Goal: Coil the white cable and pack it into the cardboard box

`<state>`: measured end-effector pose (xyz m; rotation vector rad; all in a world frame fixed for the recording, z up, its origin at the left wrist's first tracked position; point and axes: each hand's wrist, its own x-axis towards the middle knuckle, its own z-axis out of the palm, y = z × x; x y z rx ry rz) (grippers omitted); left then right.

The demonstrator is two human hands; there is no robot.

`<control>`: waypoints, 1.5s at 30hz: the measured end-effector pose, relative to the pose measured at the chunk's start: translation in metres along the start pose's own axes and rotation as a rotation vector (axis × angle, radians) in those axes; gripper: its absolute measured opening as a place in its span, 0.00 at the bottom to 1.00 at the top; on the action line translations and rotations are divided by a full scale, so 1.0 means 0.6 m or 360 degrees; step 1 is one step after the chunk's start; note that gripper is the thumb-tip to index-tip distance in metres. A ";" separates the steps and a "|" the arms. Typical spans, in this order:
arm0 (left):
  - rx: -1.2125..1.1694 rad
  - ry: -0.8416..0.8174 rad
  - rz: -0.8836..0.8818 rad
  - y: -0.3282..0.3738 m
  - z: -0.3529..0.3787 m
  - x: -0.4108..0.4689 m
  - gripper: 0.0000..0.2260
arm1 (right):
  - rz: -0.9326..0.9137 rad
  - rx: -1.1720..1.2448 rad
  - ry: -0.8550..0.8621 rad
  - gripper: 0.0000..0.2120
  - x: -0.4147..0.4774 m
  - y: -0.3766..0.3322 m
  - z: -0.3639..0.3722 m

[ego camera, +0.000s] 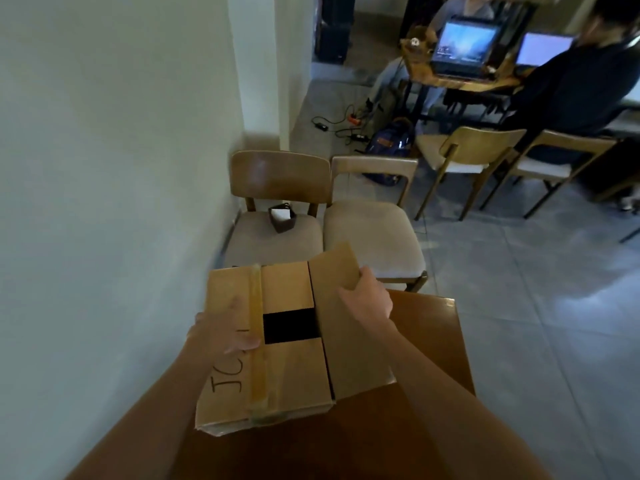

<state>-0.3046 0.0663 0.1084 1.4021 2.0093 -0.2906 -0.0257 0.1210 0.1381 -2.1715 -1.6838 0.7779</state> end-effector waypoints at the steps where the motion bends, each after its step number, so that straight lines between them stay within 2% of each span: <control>1: 0.0051 0.0000 -0.0005 0.006 -0.004 -0.002 0.53 | -0.0104 -0.0081 -0.0032 0.24 0.003 -0.015 -0.005; 5: 0.0128 -0.0007 -0.0017 0.026 -0.017 -0.008 0.53 | -0.0413 -0.0308 -0.0251 0.20 -0.002 -0.076 0.017; 10: 0.0065 0.0077 0.0003 0.027 -0.009 -0.011 0.52 | -0.0684 -0.0393 -0.0334 0.31 -0.028 -0.121 0.099; 12: -0.0001 0.0155 0.0021 0.018 -0.004 -0.010 0.47 | -0.0821 -0.0433 -0.0406 0.31 -0.033 -0.123 0.121; 14: 0.0057 0.0254 0.0063 0.013 -0.005 -0.011 0.36 | -0.0932 -0.0660 -0.0591 0.32 -0.033 -0.110 0.140; 16: 0.0152 0.0312 0.0084 0.009 -0.010 -0.013 0.29 | -0.0999 -0.0932 -0.0795 0.36 -0.030 -0.092 0.151; 18: 0.0207 0.0346 0.0124 0.007 -0.013 -0.014 0.26 | -0.1044 -0.1057 -0.0854 0.43 -0.024 -0.082 0.157; 23: 0.0146 0.0264 0.0350 0.016 0.004 -0.008 0.34 | -0.0973 -0.1105 -0.0862 0.57 -0.007 -0.070 0.148; 26: 0.0187 0.0277 0.0388 0.019 0.006 -0.001 0.36 | -0.1007 -0.1066 -0.0865 0.60 0.001 -0.057 0.147; 38: 0.0396 0.0384 0.0330 0.017 0.045 0.026 0.38 | -0.1030 -0.1112 -0.0782 0.58 -0.005 -0.057 0.162; 41: 0.0345 0.0320 0.0349 0.021 0.032 0.022 0.38 | -0.1004 -0.1120 -0.0819 0.57 -0.006 -0.065 0.150; 43: 0.0238 0.0286 0.0397 0.017 0.019 0.018 0.37 | -0.0962 -0.1125 -0.0825 0.55 -0.008 -0.072 0.138; 45: 0.0134 0.0293 0.0449 0.008 0.008 0.005 0.35 | -0.0953 -0.1060 -0.0786 0.47 -0.018 -0.071 0.129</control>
